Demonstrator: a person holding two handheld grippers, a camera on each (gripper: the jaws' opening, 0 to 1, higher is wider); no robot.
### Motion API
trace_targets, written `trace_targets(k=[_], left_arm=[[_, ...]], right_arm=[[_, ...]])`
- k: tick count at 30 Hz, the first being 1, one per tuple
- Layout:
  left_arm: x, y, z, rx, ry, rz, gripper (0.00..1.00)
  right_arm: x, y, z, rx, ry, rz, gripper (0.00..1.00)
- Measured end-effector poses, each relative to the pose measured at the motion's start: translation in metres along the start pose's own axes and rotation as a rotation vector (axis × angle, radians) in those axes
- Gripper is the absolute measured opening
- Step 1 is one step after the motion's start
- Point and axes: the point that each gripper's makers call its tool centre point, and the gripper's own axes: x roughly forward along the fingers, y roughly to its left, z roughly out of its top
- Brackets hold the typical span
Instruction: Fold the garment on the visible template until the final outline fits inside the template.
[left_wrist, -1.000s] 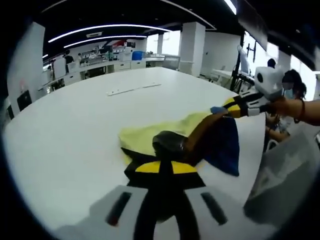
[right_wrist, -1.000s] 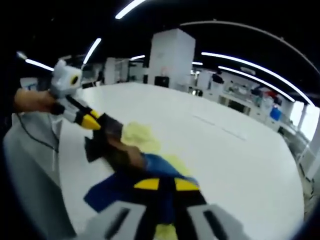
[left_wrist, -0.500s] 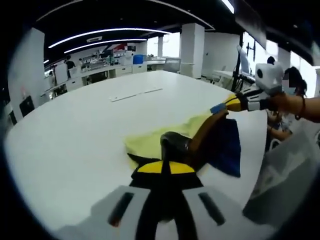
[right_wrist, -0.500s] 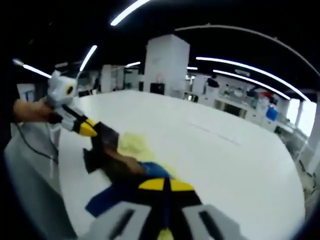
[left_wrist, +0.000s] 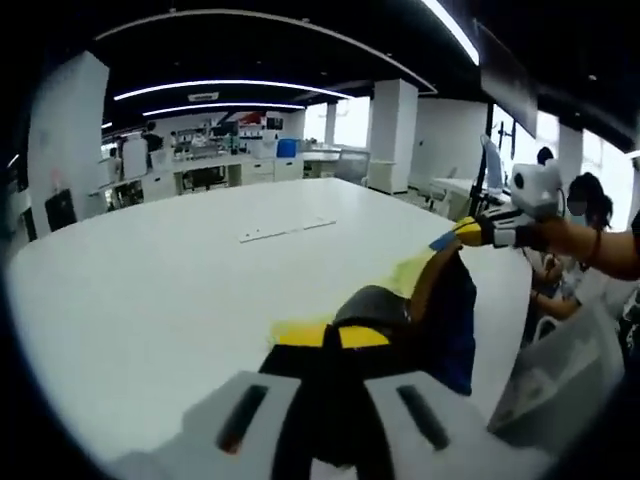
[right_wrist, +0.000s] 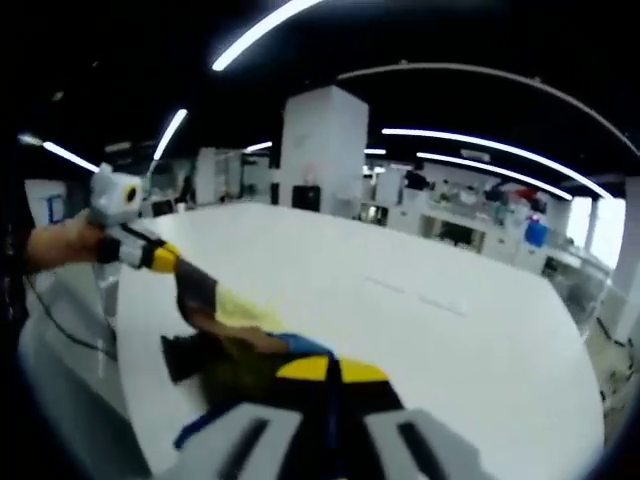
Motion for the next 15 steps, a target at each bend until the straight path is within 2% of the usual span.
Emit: trace_targets(k=[5, 12, 14, 15], left_arm=[[0.001, 0.016, 0.009, -0.021, -0.01, 0.021, 0.0], [0.008, 0.022, 0.041, -0.016, -0.058, 0.022, 0.0], [0.008, 0.022, 0.055, 0.013, -0.07, 0.015, 0.0], [0.009, 0.025, 0.063, 0.072, -0.061, 0.019, 0.0]], right_arm=[[0.002, -0.008, 0.015, 0.0, -0.008, 0.009, 0.0], [0.009, -0.017, 0.041, -0.023, -0.02, 0.011, 0.0], [0.01, -0.018, 0.048, -0.019, -0.028, 0.005, 0.0], [0.011, -0.019, 0.051, -0.022, -0.033, 0.001, 0.0]])
